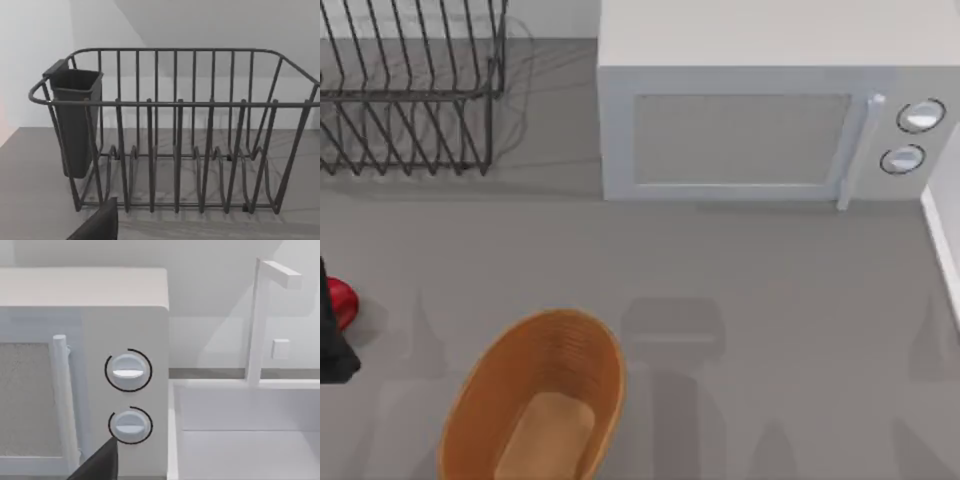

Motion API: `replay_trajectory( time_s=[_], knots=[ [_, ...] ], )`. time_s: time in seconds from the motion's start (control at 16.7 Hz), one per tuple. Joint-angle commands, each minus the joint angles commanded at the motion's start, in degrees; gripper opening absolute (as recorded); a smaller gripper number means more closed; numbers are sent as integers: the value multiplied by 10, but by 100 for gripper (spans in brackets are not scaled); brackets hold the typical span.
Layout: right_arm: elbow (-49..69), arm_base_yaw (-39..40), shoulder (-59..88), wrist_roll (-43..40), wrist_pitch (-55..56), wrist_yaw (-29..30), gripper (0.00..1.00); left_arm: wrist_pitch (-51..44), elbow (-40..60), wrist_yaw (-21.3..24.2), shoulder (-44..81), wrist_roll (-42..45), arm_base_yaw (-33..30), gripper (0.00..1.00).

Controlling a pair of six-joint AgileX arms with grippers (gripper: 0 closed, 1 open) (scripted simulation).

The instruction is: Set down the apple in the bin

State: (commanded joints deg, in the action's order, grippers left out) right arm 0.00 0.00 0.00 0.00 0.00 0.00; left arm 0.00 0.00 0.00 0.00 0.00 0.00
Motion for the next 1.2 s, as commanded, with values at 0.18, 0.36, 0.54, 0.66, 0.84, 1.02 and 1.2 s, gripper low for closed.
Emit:
replay_trajectory(
  time_s=[0.18,0.36,0.54,0.66,0.84,1.02,1.2],
  knots=[
    [0,0,0,0,0,0,100,-5,6,-1,6,2,1,100],
    [0,0,0,0,0,0,100,-43,58,-6,61,20,7,100],
    [0,0,0,0,0,0,100,-114,155,-10,169,53,12,100],
    [0,0,0,0,0,0,100,-174,238,-11,270,82,13,100],
    [0,0,0,0,0,0,100,-275,370,-12,461,131,13,100],
    [0,0,0,0,0,0,100,-377,499,-13,668,183,11,100],
    [0,0,0,0,0,0,100,-471,612,-18,848,232,11,100]
  ],
)
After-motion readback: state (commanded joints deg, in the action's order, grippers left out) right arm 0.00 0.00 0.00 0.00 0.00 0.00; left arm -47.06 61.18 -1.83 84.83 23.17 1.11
